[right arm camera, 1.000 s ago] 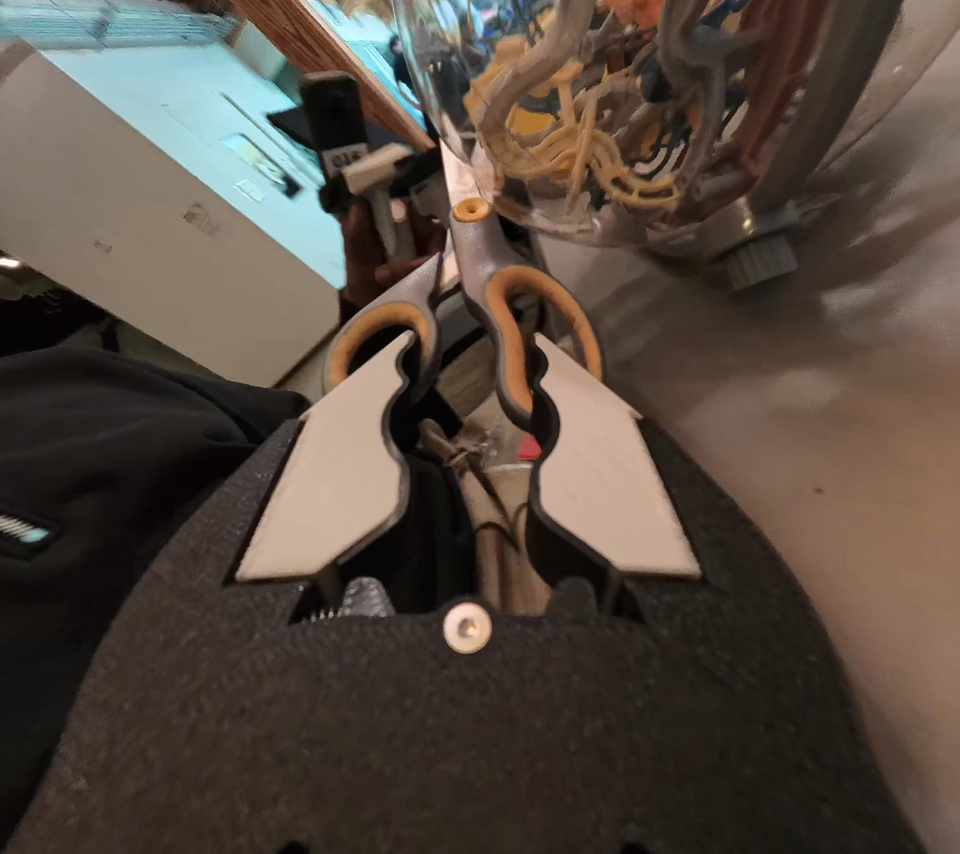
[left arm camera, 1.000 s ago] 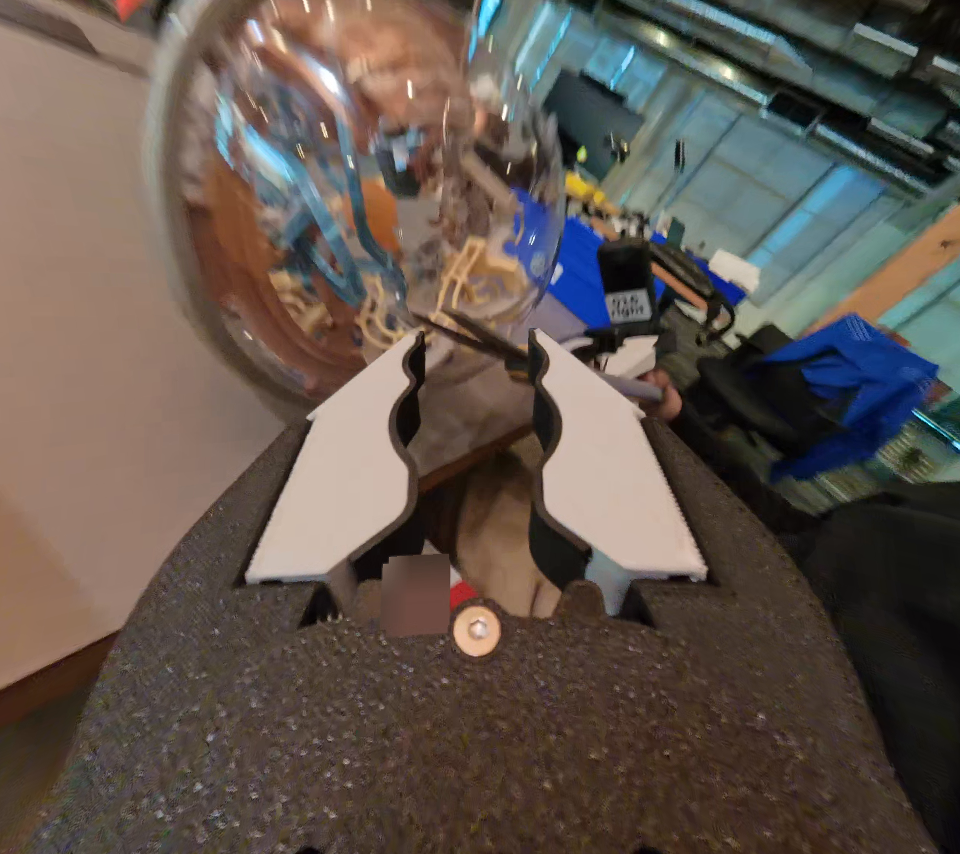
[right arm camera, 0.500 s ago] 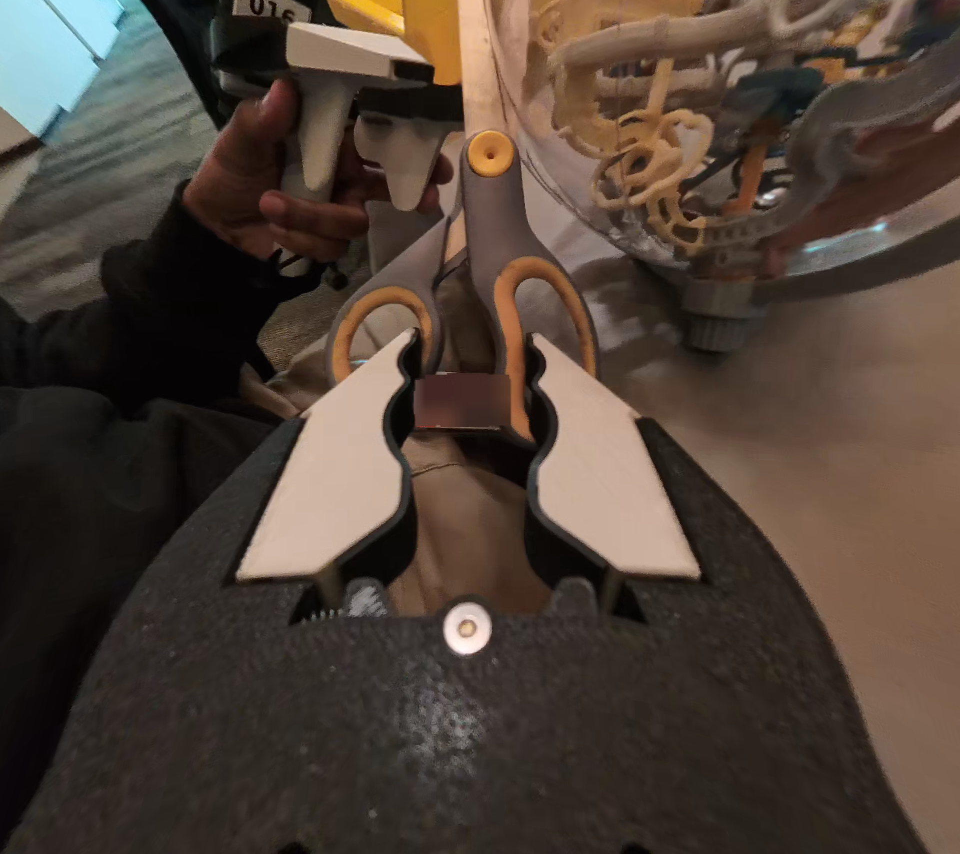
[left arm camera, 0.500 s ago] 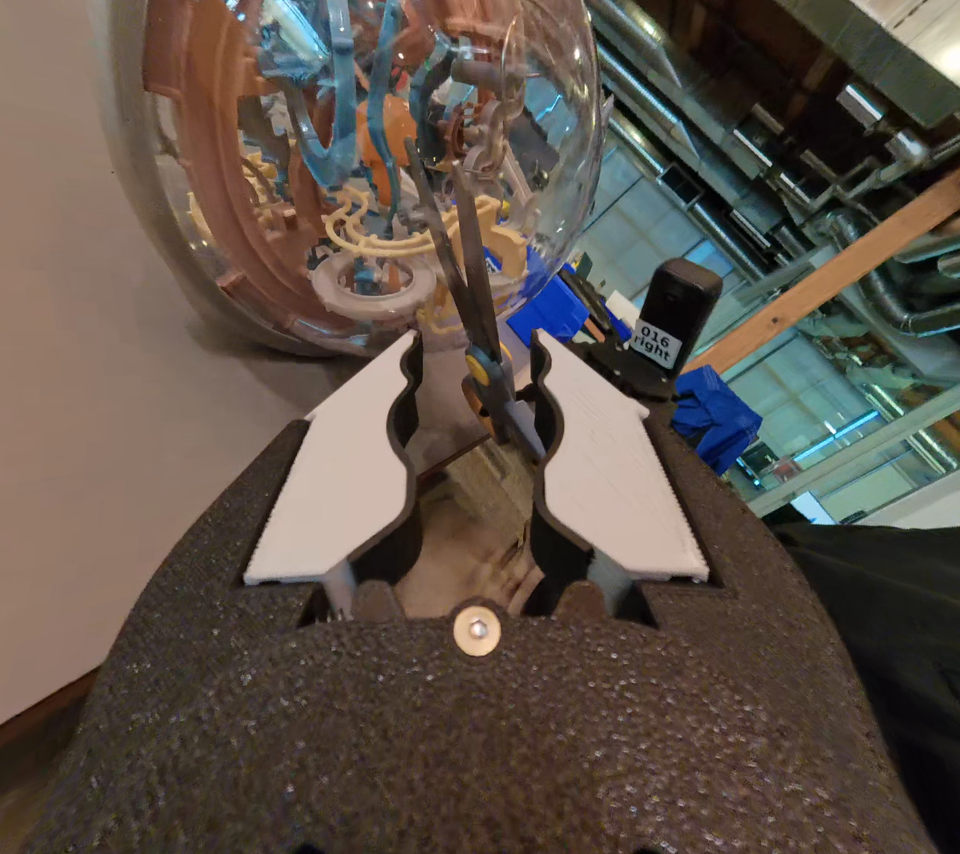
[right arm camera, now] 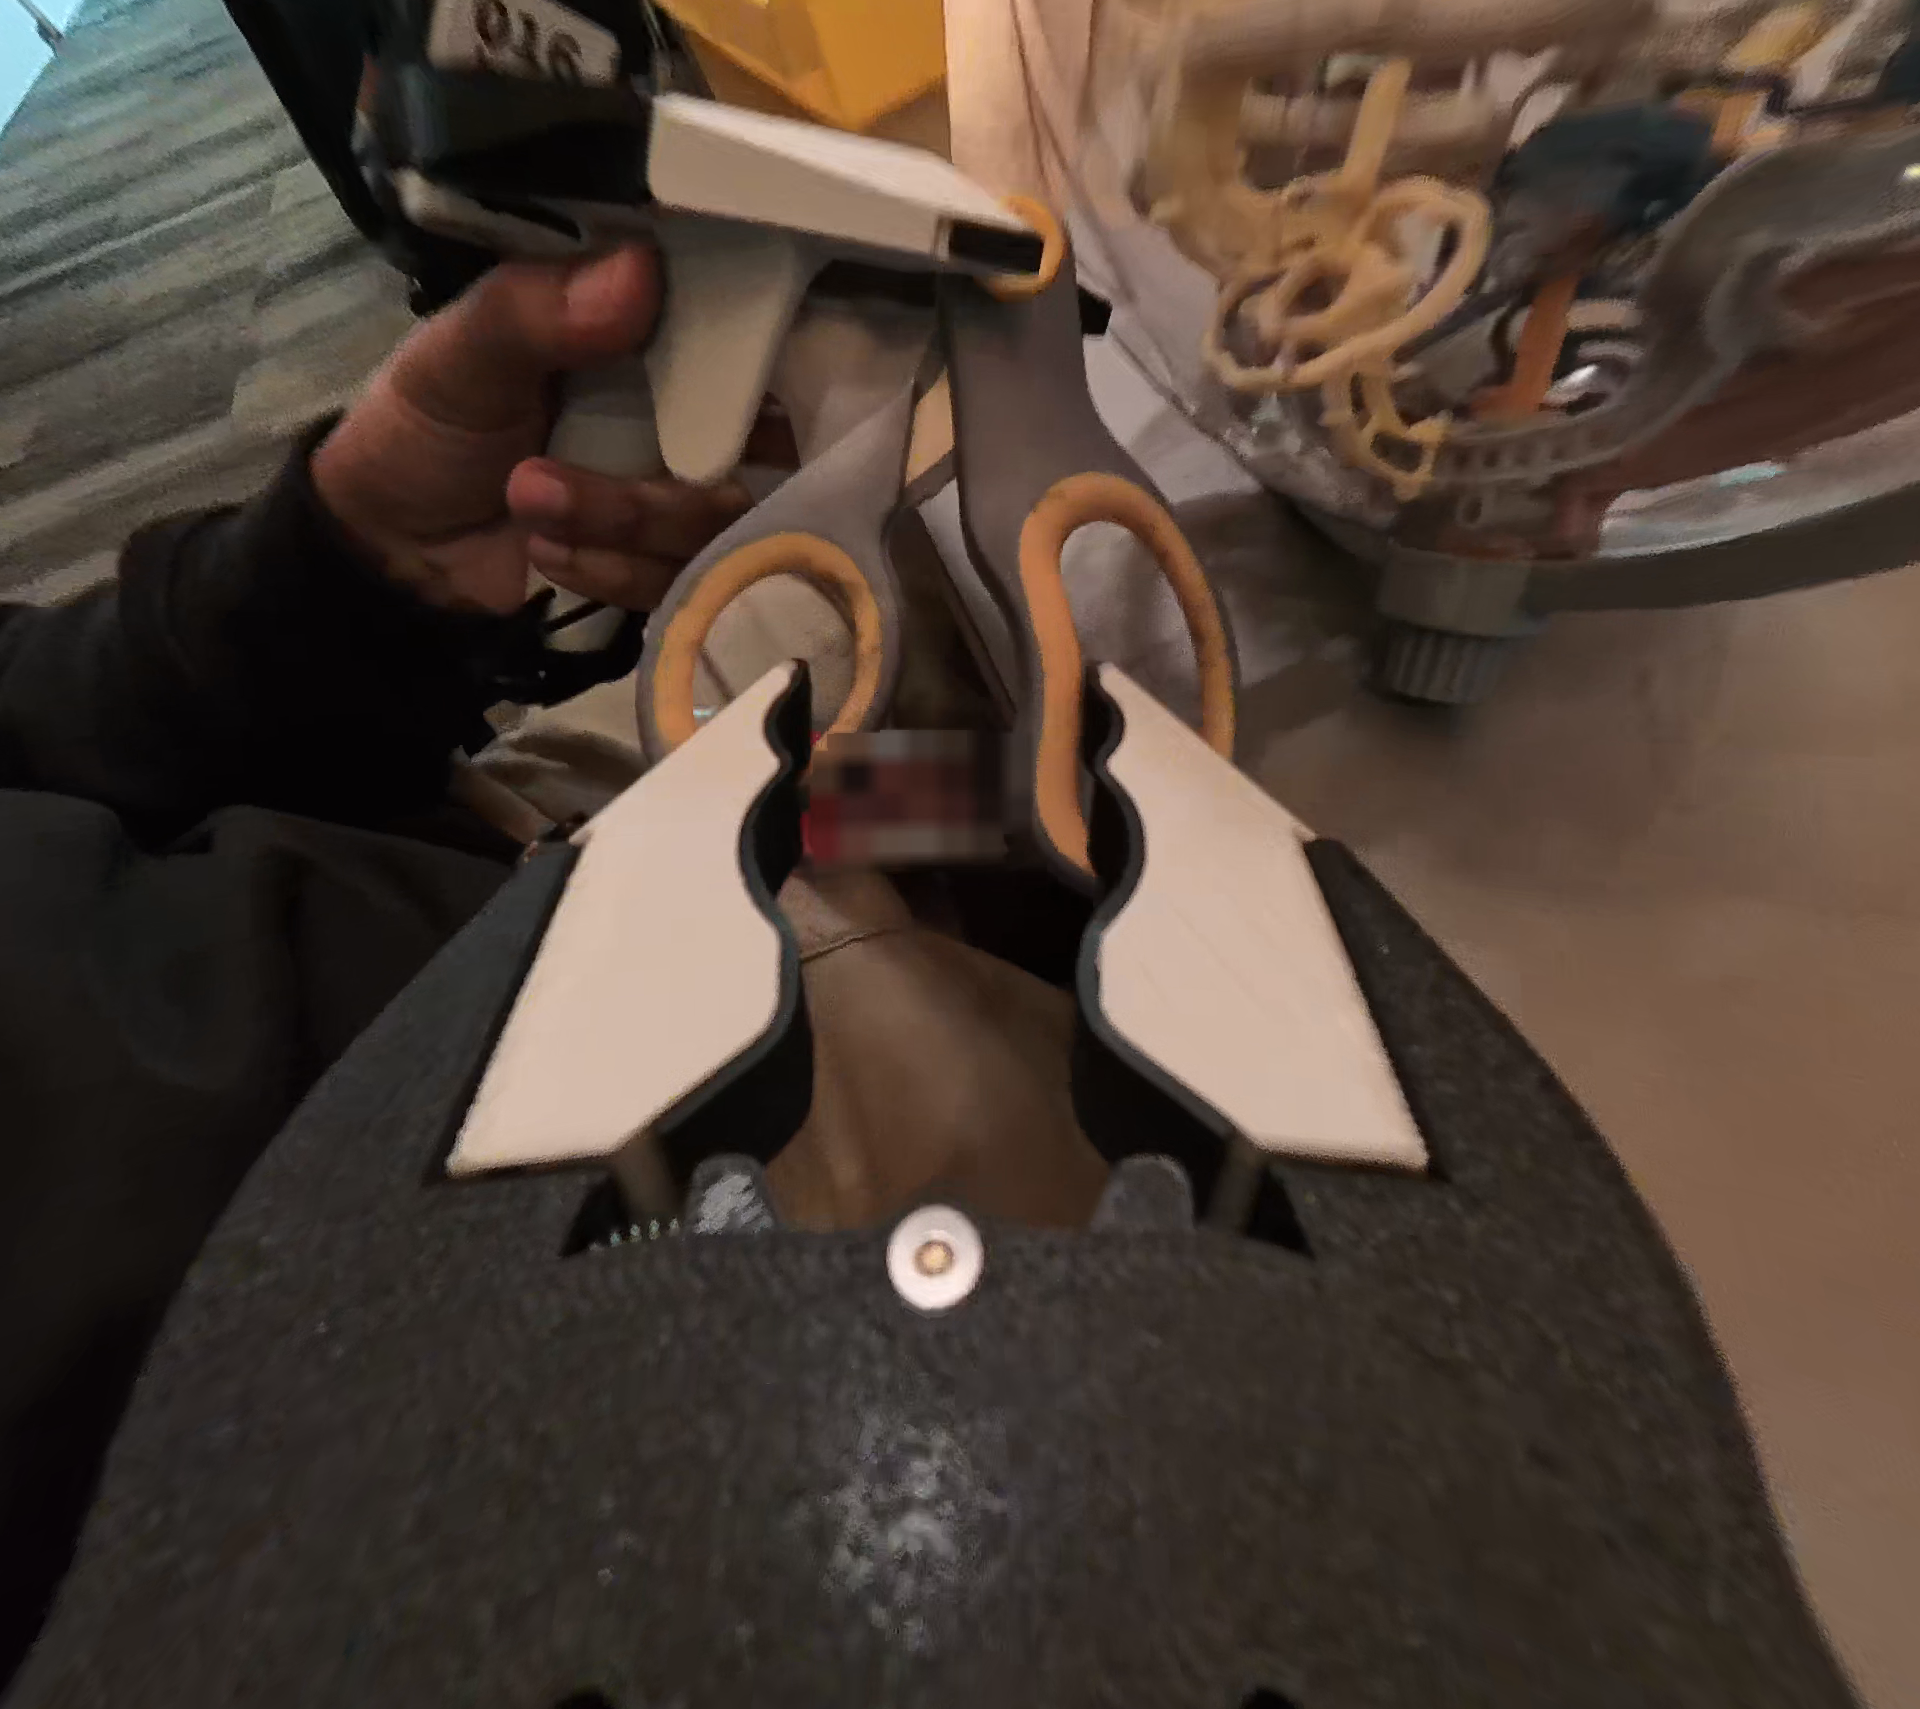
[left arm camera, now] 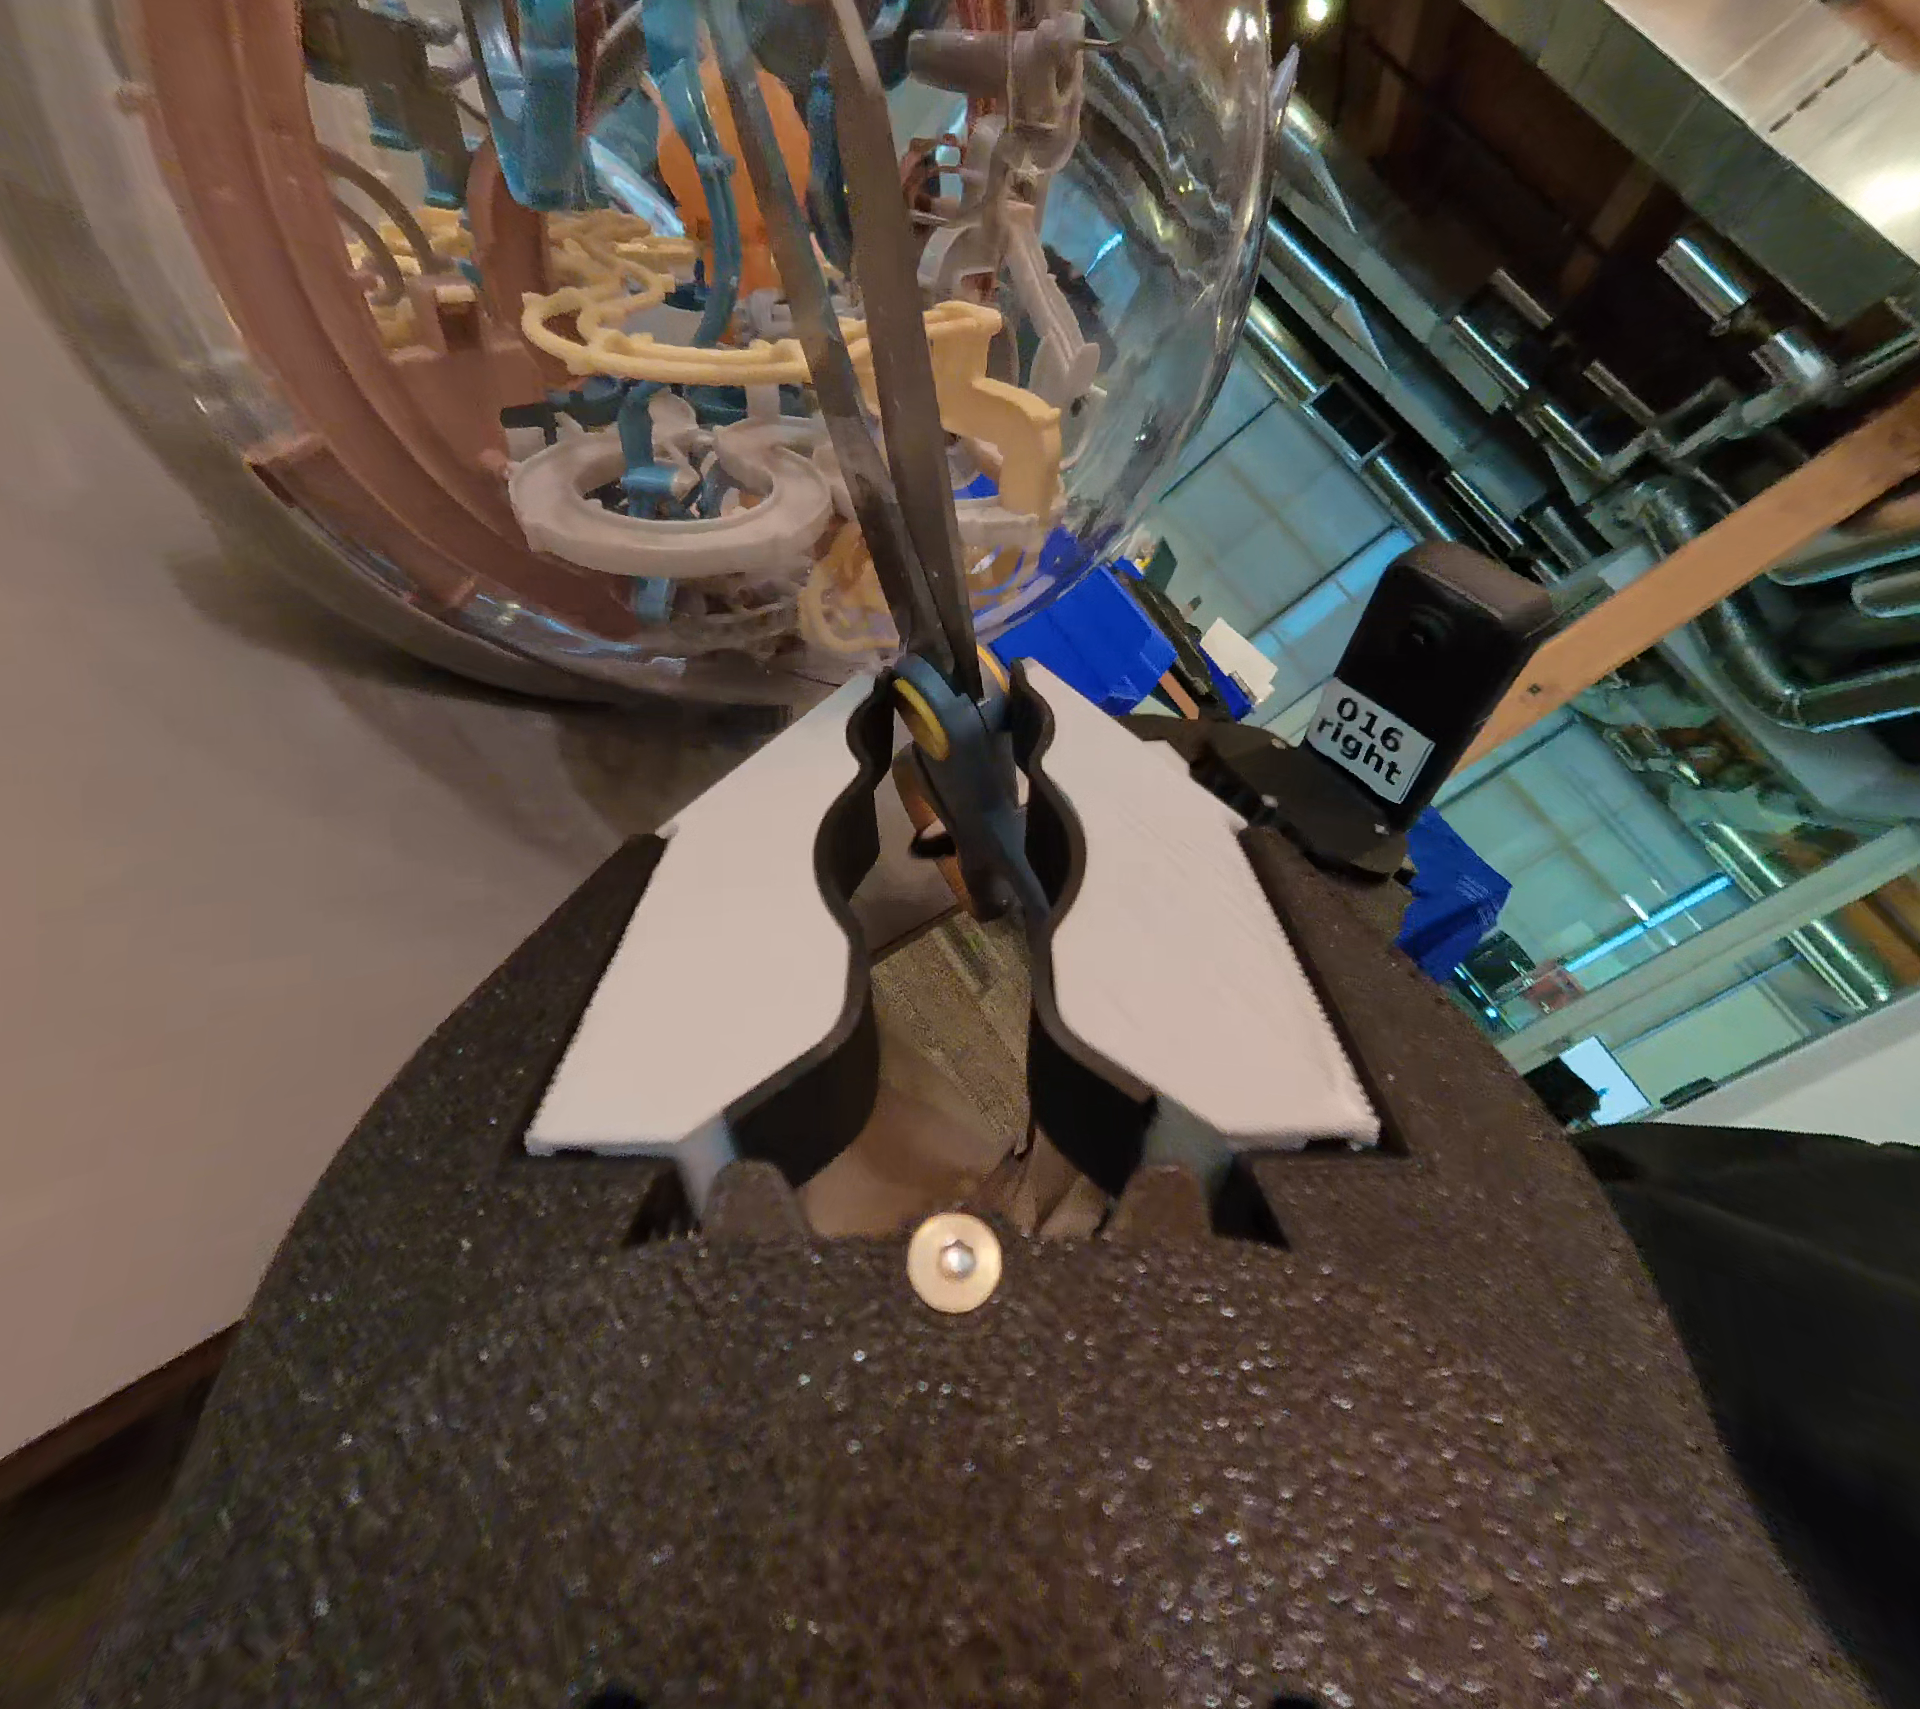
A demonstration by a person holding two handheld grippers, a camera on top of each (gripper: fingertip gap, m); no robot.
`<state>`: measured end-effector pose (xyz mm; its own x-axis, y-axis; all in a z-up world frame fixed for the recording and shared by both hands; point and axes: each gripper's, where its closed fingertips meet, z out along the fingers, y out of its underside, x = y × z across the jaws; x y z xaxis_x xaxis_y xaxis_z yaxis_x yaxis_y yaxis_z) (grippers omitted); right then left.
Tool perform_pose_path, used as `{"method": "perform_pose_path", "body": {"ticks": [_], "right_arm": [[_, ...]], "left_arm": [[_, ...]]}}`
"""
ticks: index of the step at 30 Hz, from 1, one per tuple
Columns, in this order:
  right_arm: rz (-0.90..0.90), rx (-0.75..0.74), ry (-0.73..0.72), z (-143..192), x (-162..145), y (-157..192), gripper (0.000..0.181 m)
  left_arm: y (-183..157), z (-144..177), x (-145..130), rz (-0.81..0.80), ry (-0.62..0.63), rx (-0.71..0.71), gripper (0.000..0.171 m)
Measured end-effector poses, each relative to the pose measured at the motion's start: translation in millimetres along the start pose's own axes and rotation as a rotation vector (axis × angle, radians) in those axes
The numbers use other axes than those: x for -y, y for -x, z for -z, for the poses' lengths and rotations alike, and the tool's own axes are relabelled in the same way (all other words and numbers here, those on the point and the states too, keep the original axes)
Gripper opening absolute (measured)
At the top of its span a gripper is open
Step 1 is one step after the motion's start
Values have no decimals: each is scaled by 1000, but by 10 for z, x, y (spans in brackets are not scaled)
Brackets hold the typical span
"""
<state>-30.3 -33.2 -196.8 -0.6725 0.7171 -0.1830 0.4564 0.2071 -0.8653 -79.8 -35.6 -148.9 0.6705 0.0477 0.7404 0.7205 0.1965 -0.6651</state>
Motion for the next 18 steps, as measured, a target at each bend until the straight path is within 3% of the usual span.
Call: {"method": "perform_pose_path", "body": {"ticks": [18], "right_arm": [[105, -106, -67, -133, 126, -23, 39]], "left_arm": [[26, -7, -7, -67, -5, 59, 19]]}}
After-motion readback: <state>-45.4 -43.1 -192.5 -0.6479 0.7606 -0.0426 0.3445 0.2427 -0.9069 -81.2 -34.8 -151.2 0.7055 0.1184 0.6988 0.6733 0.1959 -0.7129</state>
